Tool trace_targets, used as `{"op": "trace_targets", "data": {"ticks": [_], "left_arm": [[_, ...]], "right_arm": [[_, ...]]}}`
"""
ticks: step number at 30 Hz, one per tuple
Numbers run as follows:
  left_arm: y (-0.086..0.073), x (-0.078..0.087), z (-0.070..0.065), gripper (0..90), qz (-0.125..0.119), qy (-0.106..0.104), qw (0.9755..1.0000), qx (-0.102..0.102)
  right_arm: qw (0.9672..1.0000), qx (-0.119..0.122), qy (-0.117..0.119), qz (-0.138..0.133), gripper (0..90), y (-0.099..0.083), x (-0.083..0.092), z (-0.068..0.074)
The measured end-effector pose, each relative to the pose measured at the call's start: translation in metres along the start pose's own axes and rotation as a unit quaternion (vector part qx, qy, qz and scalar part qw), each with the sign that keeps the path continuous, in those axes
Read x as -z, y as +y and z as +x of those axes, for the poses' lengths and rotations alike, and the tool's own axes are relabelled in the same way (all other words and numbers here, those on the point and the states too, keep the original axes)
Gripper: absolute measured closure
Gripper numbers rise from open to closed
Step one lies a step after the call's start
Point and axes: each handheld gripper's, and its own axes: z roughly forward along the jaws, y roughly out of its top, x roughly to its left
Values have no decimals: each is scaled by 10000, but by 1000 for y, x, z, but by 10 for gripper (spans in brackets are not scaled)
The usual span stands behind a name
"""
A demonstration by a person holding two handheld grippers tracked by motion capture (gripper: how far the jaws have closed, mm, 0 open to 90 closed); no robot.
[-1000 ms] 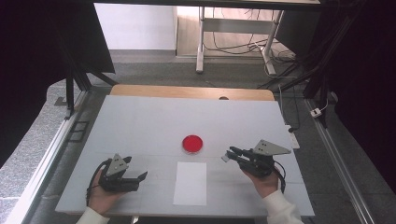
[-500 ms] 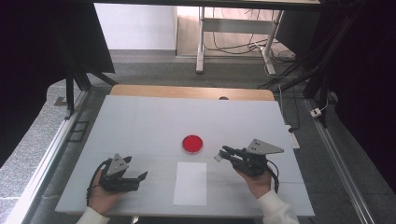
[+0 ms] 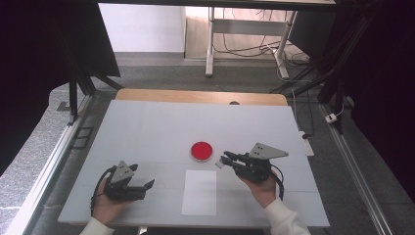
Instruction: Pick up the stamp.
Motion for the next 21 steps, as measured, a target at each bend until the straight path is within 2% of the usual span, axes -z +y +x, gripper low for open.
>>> {"op": "trace_targets", "data": {"ticks": [7, 14, 21], "left_arm": [[-3, 4, 2, 167, -16, 9, 10000, 30], [-3, 5, 1, 167, -26, 12, 10000, 27], [-4, 5, -1, 168, 2, 41, 10000, -17]], "right_arm": [[9997, 98, 201, 52, 757, 6, -18, 11], [9992, 174, 369, 44, 757, 11, -27, 20], [9986, 223, 463, 91, 756, 12, -31, 22]]}}
